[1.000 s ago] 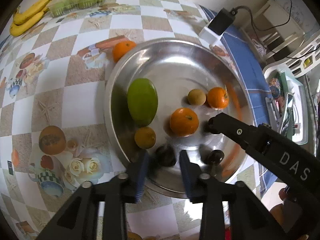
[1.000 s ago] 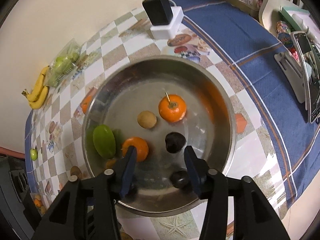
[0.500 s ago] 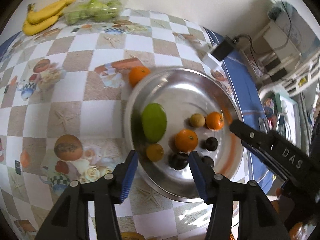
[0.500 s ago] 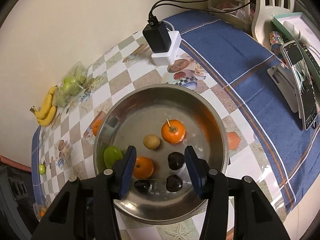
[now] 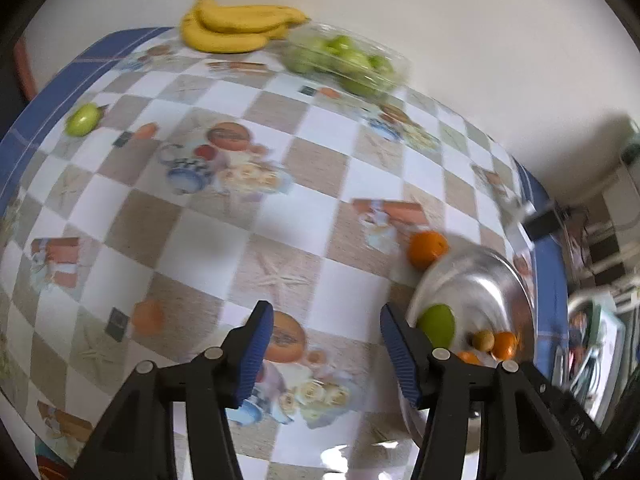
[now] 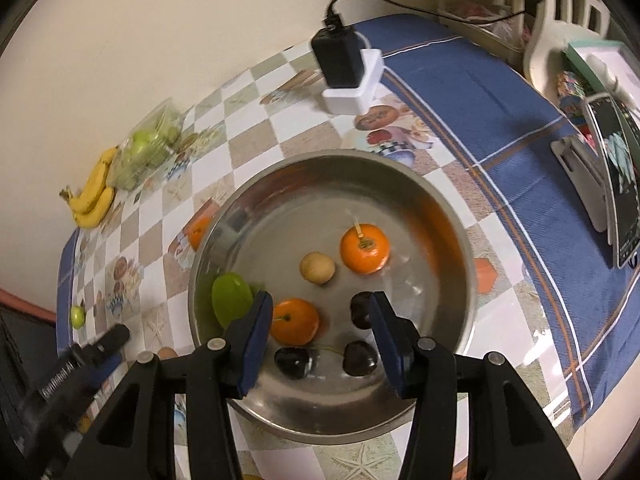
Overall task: Organize fruits
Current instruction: 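Withdraw both open tools from the plate toward the remaining fruit, then move both open tools across the table toward the green apple, then close the left tool on the green apple while the right tool closes on an orange, then carry the green apple with the left tool and the orange with the right tool over the plate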
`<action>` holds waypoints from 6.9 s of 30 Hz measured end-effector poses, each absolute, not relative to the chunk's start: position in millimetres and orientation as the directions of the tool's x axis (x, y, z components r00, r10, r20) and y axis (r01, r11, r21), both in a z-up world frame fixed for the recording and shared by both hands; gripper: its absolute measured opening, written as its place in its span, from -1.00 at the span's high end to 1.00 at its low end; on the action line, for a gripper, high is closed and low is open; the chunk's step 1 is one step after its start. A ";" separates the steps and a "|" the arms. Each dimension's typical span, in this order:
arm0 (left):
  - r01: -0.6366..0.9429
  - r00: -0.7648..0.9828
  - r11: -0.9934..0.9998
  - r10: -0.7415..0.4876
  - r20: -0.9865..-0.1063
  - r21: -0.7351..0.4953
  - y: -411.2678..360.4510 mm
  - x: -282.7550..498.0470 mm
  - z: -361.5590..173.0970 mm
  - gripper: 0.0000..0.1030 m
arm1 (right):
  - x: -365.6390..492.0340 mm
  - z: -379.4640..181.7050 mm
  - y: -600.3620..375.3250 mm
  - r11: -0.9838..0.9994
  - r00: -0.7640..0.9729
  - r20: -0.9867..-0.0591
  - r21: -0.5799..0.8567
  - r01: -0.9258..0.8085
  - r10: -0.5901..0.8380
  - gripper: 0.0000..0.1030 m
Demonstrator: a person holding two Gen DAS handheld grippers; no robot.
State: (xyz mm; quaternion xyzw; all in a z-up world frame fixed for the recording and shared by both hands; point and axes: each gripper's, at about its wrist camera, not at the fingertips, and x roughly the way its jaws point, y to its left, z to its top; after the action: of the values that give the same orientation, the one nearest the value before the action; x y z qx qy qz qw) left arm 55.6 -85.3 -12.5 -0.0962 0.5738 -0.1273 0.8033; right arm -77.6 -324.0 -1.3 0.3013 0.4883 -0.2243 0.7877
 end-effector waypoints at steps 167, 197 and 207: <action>0.168 0.226 0.984 -0.102 -0.969 -0.065 153.6 302.4 -87.2 0.03 | 148.2 -61.8 -234.5 0.961 0.027 -0.973 -0.221 0.164 -0.228 0.24; 0.109 0.235 0.992 -0.081 -0.969 -0.056 126.3 276.5 -70.3 0.11 | 119.9 -25.8 -237.7 0.970 0.204 -0.975 -0.032 0.243 -0.084 0.29; 0.143 0.243 0.990 -0.044 -0.969 -0.010 131.0 279.8 -80.7 0.14 | 120.4 -28.9 -232.5 0.967 0.214 -0.975 -0.002 0.256 -0.059 0.29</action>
State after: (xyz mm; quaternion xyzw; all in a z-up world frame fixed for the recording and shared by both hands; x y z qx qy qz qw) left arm 279.8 131.0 -80.7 0.0403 0.6124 -0.0596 0.7872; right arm 120.4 -232.5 -28.9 0.0797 0.6185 -0.1017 0.7751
